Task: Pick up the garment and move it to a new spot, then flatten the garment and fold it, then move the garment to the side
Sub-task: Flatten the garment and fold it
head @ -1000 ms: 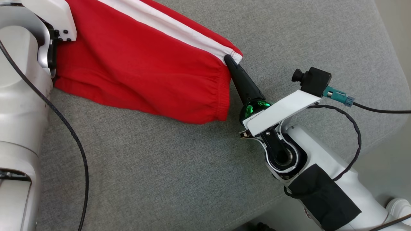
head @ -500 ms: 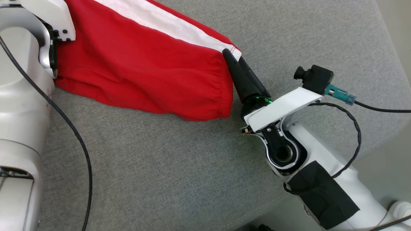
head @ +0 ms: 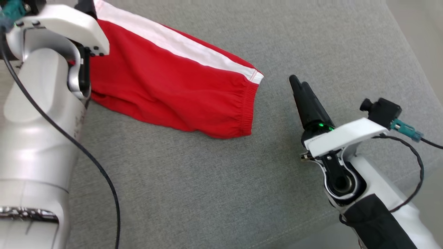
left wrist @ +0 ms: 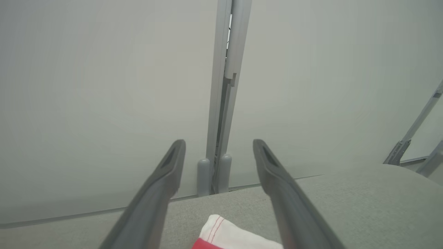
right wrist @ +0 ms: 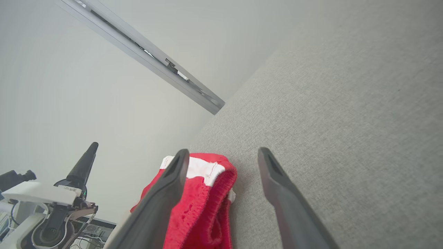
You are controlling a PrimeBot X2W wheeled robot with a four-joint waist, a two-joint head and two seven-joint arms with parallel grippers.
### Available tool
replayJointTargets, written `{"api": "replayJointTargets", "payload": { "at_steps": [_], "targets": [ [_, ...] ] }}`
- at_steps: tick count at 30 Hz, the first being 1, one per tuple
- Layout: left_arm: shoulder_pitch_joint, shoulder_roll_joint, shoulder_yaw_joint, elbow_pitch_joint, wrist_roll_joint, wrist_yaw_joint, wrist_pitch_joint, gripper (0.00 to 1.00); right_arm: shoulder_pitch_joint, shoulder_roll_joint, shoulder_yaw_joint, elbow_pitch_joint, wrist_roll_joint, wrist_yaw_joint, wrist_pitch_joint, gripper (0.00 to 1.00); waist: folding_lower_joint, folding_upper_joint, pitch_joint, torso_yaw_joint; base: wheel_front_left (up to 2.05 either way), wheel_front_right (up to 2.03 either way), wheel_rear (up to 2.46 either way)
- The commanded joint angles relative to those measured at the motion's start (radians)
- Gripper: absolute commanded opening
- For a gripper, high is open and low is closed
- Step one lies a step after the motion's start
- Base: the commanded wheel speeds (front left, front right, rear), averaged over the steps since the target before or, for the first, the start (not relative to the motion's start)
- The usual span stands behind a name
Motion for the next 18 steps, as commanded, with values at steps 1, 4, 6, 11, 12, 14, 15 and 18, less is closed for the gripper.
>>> {"api": "replayJointTargets", "payload": {
  "at_steps": [1,4,6,11,12,14,15,18],
  "targets": [
    [0.041,-0.001,0.010,-0.049,0.008,-0.008,-0.003,1.00,0.023,-0.010,-0.009,-0.013,0.010,0.001,0.001,1.00,0.0000,0.0000,-0.042,0.034,0.00,0.00,0.00],
    [0.138,-0.002,0.027,-0.186,0.033,-0.008,-0.003,1.00,0.063,-0.023,-0.029,-0.048,0.019,0.001,0.001,1.00,0.0000,0.0000,-0.078,0.061,0.00,0.00,0.00],
    [0.216,-0.013,0.046,-0.283,0.038,-0.012,-0.003,1.00,0.095,-0.030,-0.050,-0.071,0.020,0.001,0.001,1.00,0.0000,0.0000,-0.104,0.083,0.00,0.00,0.00],
    [0.444,-0.038,0.110,-0.523,0.068,-0.011,-0.003,1.00,0.182,-0.045,-0.105,-0.128,-0.032,0.001,0.001,1.00,0.0000,0.0000,-0.161,0.135,0.00,0.00,0.00],
    [0.493,-0.043,0.116,-0.569,0.082,-0.014,-0.003,1.00,0.200,-0.048,-0.118,-0.131,-0.055,0.001,0.001,1.00,0.0000,0.0000,-0.172,0.145,0.00,0.00,0.00],
    [0.595,-0.061,0.136,-0.650,0.094,-0.019,-0.003,1.00,0.235,-0.037,-0.142,-0.135,-0.089,0.001,0.001,1.00,0.0000,0.0000,-0.190,0.164,0.00,0.00,0.00],
    [0.642,-0.070,0.147,-0.681,0.094,-0.023,-0.003,1.00,0.250,-0.034,-0.153,-0.139,-0.106,0.001,0.001,1.00,0.0000,0.0000,-0.199,0.173,0.00,0.00,0.00],
    [0.759,-0.095,0.169,-0.754,0.094,-0.035,-0.003,1.00,0.294,-0.029,-0.185,-0.154,-0.147,0.001,0.001,1.00,0.0000,0.0000,-0.224,0.202,0.00,0.00,0.00]
  ]
}}
